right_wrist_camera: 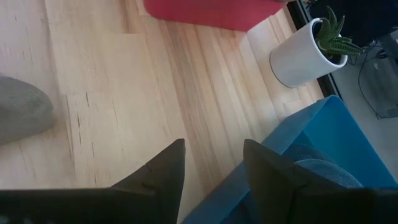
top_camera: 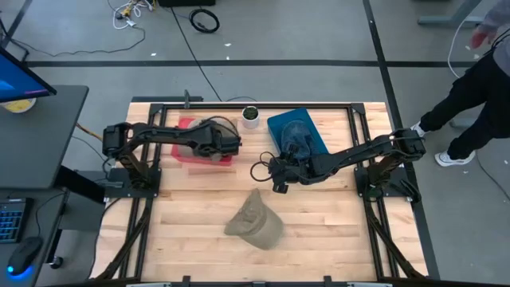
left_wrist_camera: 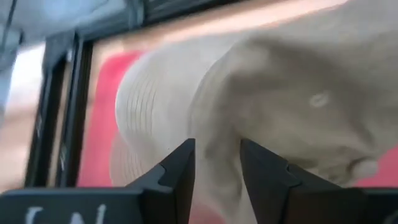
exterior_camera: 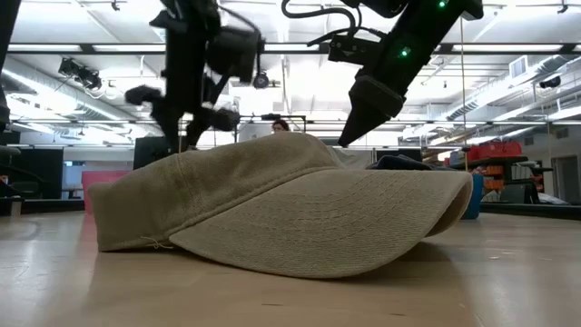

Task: Pick & Place hat
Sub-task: Put the right brown cap into the red bin

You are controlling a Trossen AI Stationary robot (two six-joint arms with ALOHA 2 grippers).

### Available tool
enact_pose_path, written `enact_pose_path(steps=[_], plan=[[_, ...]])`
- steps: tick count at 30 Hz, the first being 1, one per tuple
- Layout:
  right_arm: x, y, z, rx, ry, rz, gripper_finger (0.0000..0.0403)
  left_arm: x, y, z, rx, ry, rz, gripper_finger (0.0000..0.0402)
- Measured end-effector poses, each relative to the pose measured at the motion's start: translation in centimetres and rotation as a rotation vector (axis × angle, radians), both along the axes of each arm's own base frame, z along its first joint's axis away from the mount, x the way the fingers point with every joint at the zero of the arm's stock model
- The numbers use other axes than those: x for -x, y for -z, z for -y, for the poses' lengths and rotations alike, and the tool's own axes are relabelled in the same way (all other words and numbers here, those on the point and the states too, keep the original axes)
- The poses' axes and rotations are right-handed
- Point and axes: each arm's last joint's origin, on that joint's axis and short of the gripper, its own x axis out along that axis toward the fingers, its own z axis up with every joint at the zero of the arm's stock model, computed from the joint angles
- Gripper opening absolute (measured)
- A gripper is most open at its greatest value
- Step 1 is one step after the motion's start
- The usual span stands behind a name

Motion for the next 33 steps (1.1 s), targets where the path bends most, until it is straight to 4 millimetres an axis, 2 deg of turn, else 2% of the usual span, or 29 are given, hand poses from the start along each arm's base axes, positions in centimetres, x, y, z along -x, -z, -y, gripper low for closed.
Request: enact_pose_path(steps=[5,16,21,30,33], plan=[[0.0,0.0,0.0,0.0,0.0,0.0,0.0167,-0.9,-1.4,-0.3,-0.03,0.107,-0.023,0.0135],[0.0,0.0,0.0,0.0,0.0,0.0,0.0167,-1.6,-1.6,-3.6,-0.079,0.259,-0.102,0.0136],[0.0,0.0,0.0,-0.001,0.0,0.0,0.0167,-1.4,-1.4,-4.9,0.002,0.274,-0.084,0.0136],[0.1,0.0,0.0,-0.008,0.011,0.002,0.0167,-0.7,1.6,-5.7,0.016,0.292,-0.085,0.0134],[0.1,0.0,0.0,-0.009,0.013,0.001,0.0167,-0.2,2.4,-5.7,-0.007,0.27,-0.115,0.0119]])
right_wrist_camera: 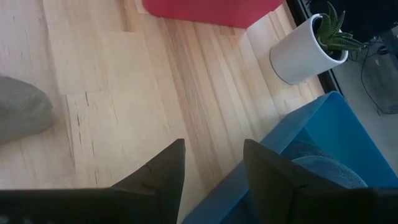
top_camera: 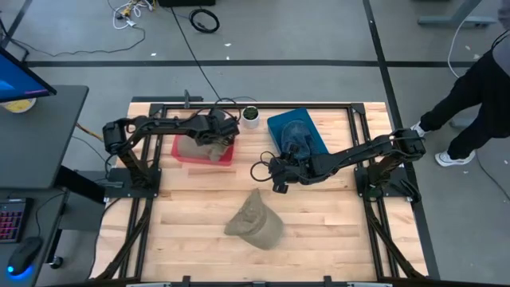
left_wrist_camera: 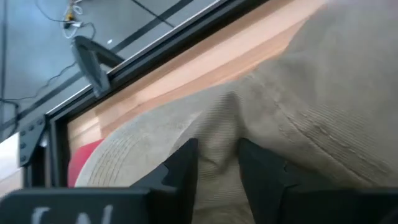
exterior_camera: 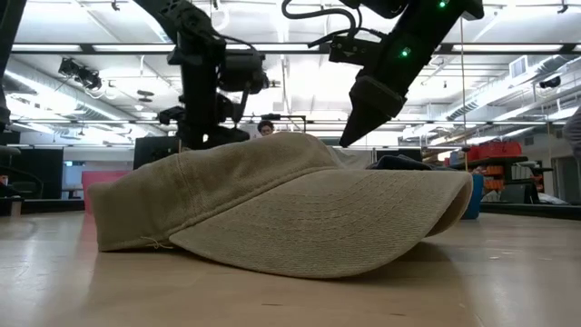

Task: Pick & Place hat
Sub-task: Put the right brown cap into the red bin

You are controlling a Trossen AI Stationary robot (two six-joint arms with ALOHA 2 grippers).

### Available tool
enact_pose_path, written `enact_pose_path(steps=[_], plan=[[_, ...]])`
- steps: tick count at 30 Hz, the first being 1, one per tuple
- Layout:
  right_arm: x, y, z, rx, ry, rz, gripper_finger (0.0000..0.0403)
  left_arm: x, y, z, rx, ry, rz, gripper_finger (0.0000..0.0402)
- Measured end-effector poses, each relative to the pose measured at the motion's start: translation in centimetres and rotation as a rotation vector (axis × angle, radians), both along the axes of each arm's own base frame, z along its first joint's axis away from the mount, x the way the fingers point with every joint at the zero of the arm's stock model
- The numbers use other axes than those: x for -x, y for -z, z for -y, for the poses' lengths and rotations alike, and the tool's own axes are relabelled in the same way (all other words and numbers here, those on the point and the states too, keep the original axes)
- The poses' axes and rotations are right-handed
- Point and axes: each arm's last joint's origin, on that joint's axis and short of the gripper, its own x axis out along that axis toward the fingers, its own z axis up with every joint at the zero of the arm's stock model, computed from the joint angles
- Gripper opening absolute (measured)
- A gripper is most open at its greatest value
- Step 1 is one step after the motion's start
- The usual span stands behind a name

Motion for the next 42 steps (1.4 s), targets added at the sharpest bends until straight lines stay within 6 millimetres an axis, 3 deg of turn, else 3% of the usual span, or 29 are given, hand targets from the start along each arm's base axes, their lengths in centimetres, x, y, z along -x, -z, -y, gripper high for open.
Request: enact_pose_path(steps=[7,12,22,31,36,42], plan=[[0.0,0.0,0.0,0.0,0.0,0.0,0.0167,0.3,0.1,0.0,0.003,-0.005,-0.024,0.0012],[0.0,0.0,0.0,0.0,0.0,0.0,0.0167,0.4,0.0,0.0,0.006,0.0,-0.034,0.0004],[0.0,0.0,0.0,0.0,0.0,0.001,0.0167,0.8,-3.4,1.4,0.041,-0.045,-0.102,0.0004],[0.0,0.0,0.0,0.0,0.0,-0.001,0.0167,1.6,-3.9,2.7,0.105,-0.086,-0.124,0.0003],[0.0,0.0,0.0,0.0,0.0,0.0,0.0167,2.3,-3.8,2.9,0.198,-0.163,-0.12,0.0003],[0.0,0.0,0.0,0.0,0.0,0.0,0.0167,1.9,-1.3,2.5,0.223,-0.139,-0.024,0.0003]])
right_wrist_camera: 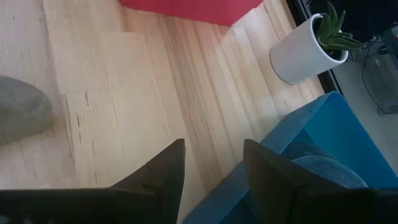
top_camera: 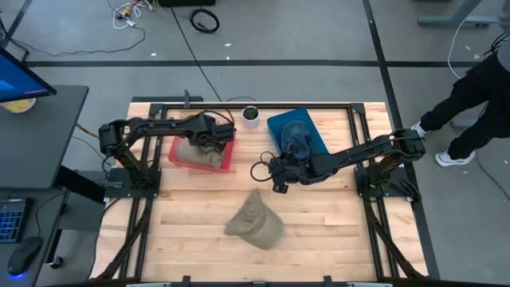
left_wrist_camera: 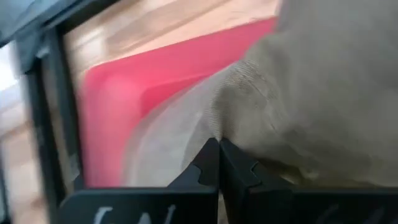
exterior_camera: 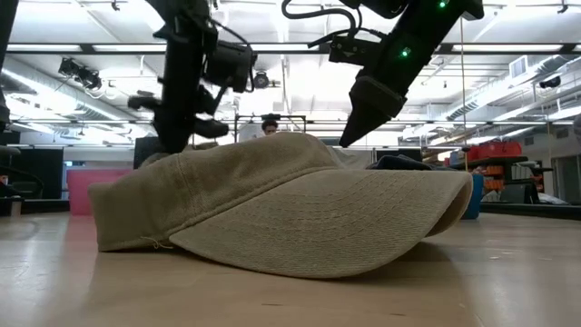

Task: Pick & Place hat
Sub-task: Put the right brown cap into the red bin, then put the brown cap into the red bin

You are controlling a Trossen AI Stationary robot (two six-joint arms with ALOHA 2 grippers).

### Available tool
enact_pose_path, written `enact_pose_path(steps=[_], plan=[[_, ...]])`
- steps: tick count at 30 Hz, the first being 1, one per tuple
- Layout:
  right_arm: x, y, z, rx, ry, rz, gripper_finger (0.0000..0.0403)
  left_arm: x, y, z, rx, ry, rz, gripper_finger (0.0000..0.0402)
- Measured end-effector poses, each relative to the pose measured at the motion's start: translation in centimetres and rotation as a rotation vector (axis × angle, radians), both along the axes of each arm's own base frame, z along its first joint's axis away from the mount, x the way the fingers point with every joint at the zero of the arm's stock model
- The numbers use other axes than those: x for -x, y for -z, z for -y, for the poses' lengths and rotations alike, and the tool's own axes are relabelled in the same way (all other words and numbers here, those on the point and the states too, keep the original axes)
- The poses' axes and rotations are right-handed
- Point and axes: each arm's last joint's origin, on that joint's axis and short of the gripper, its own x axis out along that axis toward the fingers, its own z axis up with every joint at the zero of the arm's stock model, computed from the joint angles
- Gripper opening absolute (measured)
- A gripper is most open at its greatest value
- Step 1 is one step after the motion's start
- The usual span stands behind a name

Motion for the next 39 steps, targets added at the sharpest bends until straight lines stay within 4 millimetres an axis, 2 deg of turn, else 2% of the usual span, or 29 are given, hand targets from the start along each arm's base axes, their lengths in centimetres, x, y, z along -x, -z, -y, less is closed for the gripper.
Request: enact_pose_path(steps=[4,8,13,20,24,29,34,39], plan=[[0.0,0.0,0.0,0.0,0.0,-0.001,0.0167,-0.3,1.9,-0.1,-0.009,0.114,0.032,0.0003],[0.0,0.0,0.0,0.0,0.0,-0.001,0.0167,-0.4,2.9,0.0,0.021,0.254,0.015,0.0003],[0.0,0.0,0.0,0.0,0.0,-0.001,0.0167,-0.1,3.9,0.1,0.049,0.281,0.024,0.0004],[0.0,0.0,0.0,0.0,0.0,-0.001,0.0167,0.2,4.1,0.2,0.057,0.354,-0.021,0.0052],[0.0,0.0,0.0,0.0,0.0,-0.002,0.0167,0.2,3.1,0.5,0.014,0.363,-0.047,0.0087],[0.0,0.0,0.0,0.0,0.0,-0.003,0.0167,-0.2,0.5,1.1,0.007,0.404,-0.06,0.0118],[0.0,0.0,-0.1,-0.022,-0.014,-0.005,0.0167,-0.4,-2.7,2.0,-0.032,0.446,-0.067,0.0131],[-0.1,0.1,-0.8,-0.127,-0.14,-0.029,0.0167,-0.2,-5.4,3.3,-0.109,0.558,-0.049,0.0131]])
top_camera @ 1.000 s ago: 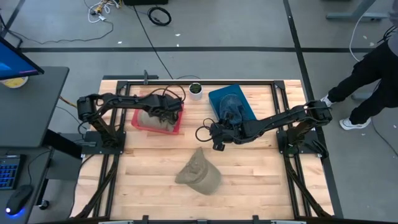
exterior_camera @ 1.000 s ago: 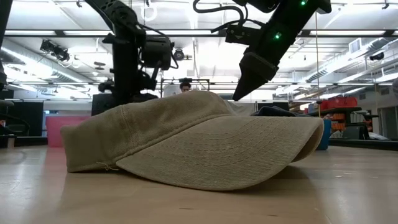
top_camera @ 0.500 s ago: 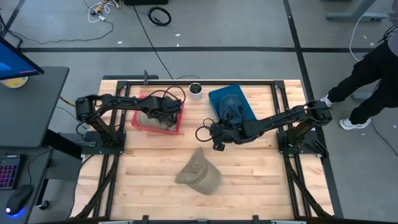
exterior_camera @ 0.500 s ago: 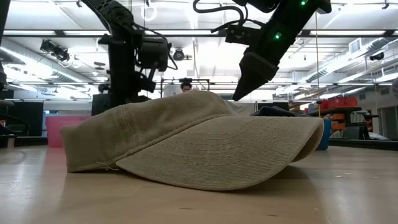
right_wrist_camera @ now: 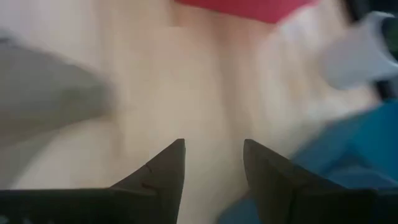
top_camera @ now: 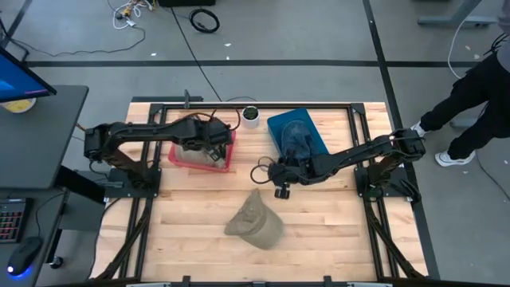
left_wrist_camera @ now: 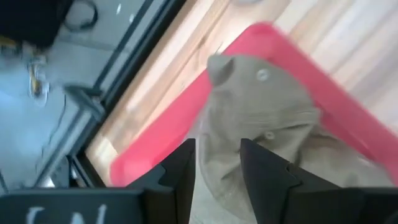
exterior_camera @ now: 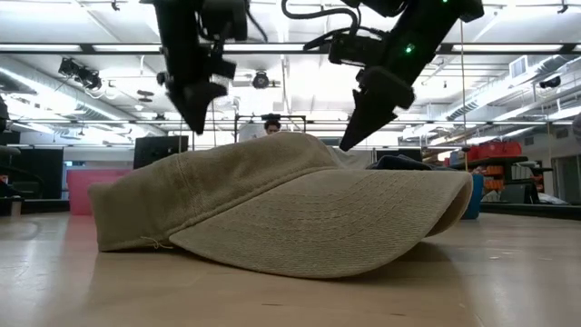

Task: Pick & Place hat
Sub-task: Put the brown cap into the red bin

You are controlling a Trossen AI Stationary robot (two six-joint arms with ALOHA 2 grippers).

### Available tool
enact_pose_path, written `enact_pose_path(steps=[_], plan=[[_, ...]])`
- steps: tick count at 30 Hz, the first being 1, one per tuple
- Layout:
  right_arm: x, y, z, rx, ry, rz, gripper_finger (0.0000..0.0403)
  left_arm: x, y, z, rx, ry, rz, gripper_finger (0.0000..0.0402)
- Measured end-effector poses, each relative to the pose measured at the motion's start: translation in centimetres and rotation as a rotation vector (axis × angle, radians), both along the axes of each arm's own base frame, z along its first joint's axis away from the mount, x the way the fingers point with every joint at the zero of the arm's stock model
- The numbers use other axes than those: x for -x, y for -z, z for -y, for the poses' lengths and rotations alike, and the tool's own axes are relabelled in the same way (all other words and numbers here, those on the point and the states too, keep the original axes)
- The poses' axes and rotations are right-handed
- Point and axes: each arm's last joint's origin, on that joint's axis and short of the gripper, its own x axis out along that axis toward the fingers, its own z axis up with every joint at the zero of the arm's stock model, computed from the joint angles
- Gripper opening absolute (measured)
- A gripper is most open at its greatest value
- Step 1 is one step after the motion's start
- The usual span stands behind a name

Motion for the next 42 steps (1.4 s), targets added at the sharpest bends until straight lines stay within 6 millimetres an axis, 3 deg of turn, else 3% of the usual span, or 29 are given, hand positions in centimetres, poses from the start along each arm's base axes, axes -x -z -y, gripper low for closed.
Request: enact_pose_path(steps=[5,9,15,21,32,37,42], plan=[[-0.7,-0.5,-1.7,-0.094,-0.207,0.067,0.0167,1.2,-2.6,2.0,-0.023,0.093,0.089,0.0129],[-1.4,-1.2,-3.1,-0.185,-0.479,0.146,0.0167,2.5,-4.6,3.5,-0.036,0.149,0.187,0.0129],[-2.1,-2.4,-4.2,-0.226,-0.774,0.297,0.0167,3.5,-6.0,4.7,-0.042,0.203,0.261,0.0129],[-3.0,-0.7,-4.9,-0.377,-0.803,0.287,0.0183,3.4,-6.0,5.3,-0.038,0.223,0.266,0.0128],[-4.6,4.8,-4.7,-0.339,-0.732,0.165,0.0211,3.3,-6.0,6.2,-0.029,0.251,0.281,0.0128],[-4.8,5.8,-4.2,-0.305,-0.728,0.129,0.0164,3.3,-6.0,7.1,-0.014,0.261,0.304,0.0128],[-4.8,5.8,-4.3,-0.288,-0.751,0.132,0.0041,3.3,-6.0,7.9,-0.008,0.295,0.304,0.0128]])
